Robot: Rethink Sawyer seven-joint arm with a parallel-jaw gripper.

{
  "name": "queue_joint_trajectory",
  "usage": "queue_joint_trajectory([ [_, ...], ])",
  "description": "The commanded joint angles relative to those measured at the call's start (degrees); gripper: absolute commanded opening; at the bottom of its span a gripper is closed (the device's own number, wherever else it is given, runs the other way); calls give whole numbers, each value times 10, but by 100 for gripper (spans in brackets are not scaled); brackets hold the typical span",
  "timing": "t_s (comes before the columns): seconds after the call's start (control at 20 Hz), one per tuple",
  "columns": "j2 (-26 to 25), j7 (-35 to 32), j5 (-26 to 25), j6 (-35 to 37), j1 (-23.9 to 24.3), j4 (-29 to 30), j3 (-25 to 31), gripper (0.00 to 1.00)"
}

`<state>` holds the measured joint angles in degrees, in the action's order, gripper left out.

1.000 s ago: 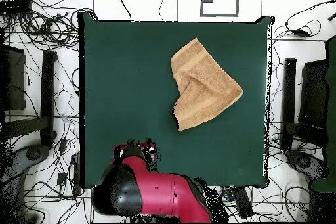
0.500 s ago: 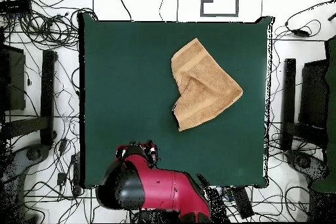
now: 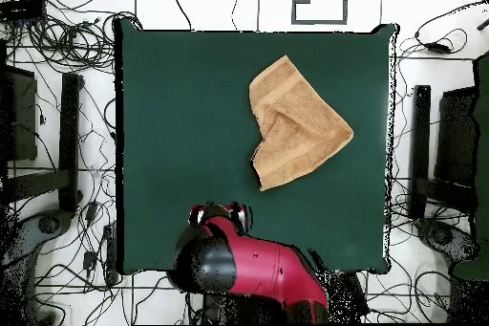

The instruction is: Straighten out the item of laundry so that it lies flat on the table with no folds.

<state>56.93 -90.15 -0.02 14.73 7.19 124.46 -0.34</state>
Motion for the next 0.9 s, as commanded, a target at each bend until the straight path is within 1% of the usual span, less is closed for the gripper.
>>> queue_joint_trajectory([
  [0.05,-38,-25,-32,58,16,-58,27,100],
  [0.15,-50,-26,-34,55,19,-70,28,100],
  [0.45,-62,-33,-42,49,19,-78,31,100],
  [0.75,-74,-24,-50,40,41,-84,46,100],
  [0.9,-70,-15,-52,46,54,-83,50,100],
])
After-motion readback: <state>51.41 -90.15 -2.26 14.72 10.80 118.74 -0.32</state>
